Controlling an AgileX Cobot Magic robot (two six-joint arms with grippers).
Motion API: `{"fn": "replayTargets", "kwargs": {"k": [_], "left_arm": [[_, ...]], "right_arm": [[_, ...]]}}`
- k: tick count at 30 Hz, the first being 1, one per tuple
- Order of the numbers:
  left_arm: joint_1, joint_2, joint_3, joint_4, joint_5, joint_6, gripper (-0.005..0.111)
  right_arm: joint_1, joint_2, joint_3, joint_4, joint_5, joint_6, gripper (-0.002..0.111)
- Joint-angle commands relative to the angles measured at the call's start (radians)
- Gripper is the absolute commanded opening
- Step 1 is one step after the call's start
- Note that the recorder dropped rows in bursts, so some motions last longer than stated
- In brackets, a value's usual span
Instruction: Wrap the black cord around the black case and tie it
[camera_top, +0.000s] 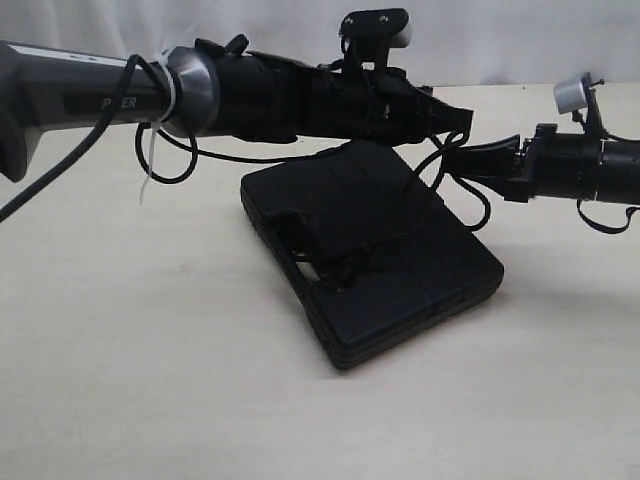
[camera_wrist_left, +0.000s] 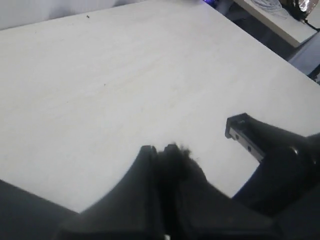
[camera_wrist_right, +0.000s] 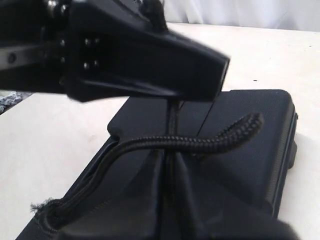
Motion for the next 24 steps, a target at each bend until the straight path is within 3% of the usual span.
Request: {"fn": "replayTargets", "kwargs": {"k": [1,3,4,8,11,15,24], "left_arm": [[-0.001,0.0,-0.061,-0.01,-0.015,0.05,0.0],[-0.001,0.0,-0.077,-0.01,-0.015,0.104,0.0],[-0.001,0.0,-0.079,-0.01,-0.015,0.123,0.0],[-0.001,-0.006,-0.079,-0.01,0.086,0.416,0.0],[-0.001,-0.047,-0.079,-0.01,0.06,0.527,0.0],[-0.001,-0.119,-0.079,-0.01,0.036,0.535,0.0],[-0.001,-0.167,-0.079,-0.01,0.11,0.537,0.0]], "right_arm": [[0.0,-0.004,-0.002,-0.032,0.01,-0.034,0.032],[0.0,-0.004,-0.002,-0.037,-0.035,-0.034,0.048],[-0.003,-0.004,-0.002,-0.037,-0.045,-0.034,0.05],[-0.003,-0.017,-0.002,-0.035,-0.063,-0.034,0.051],[-0.003,-0.052,-0.002,-0.074,-0.069,-0.013,0.051],[-0.003,-0.113,-0.002,-0.134,-0.208,0.083,0.051],[-0.003,-0.122,-0.002,-0.153,-0.215,0.108,0.051]]}}
